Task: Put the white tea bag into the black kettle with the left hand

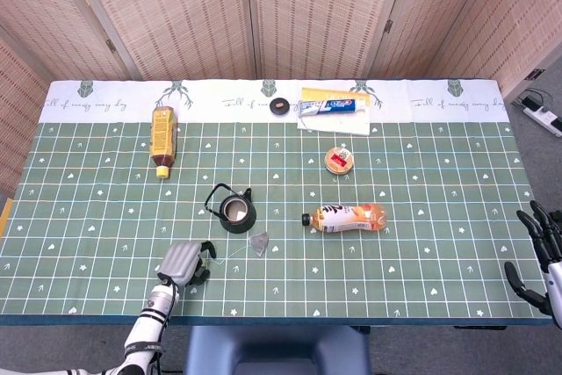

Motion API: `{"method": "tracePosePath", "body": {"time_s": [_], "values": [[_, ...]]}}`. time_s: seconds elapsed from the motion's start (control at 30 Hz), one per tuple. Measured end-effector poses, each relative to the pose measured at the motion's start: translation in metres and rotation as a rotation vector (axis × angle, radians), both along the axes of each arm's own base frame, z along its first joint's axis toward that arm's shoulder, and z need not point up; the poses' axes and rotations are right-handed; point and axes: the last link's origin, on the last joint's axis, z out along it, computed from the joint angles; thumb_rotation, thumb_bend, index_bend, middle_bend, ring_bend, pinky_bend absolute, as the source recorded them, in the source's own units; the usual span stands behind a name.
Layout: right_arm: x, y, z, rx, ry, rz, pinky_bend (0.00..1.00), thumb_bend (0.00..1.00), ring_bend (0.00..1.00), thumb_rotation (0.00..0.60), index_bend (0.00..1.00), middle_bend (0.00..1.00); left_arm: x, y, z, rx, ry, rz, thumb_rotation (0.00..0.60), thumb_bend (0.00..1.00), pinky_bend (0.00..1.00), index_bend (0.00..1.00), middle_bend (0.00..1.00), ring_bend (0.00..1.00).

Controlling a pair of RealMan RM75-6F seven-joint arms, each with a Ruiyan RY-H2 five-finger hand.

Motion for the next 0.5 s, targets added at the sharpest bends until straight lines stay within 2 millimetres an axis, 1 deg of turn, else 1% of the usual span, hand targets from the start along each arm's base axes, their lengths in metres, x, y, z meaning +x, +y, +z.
{"method": "tracePosePath", "body": {"time_s": [0.17,0.5], "values": [[-0.0005,-0.0009,-0.0006,-0.001,0.003,-0.004,0.00,0.44,0.12,0.600,0.00,0.00,-0.0040,0.0033,0.0009,0.006,0.007,-0.010,0.600,0.38,1.00,0.45,1.00,1.00],[-0.0016,-0.0032,0.0004,-0.012,0.003,-0.011,0.00,0.44,0.12,0.600,0.00,0.00,-0.0102,0.0063,-0.0018,-0.018,-0.005,-0.005,0.600,0.38,1.00,0.46,1.00,1.00]]}}
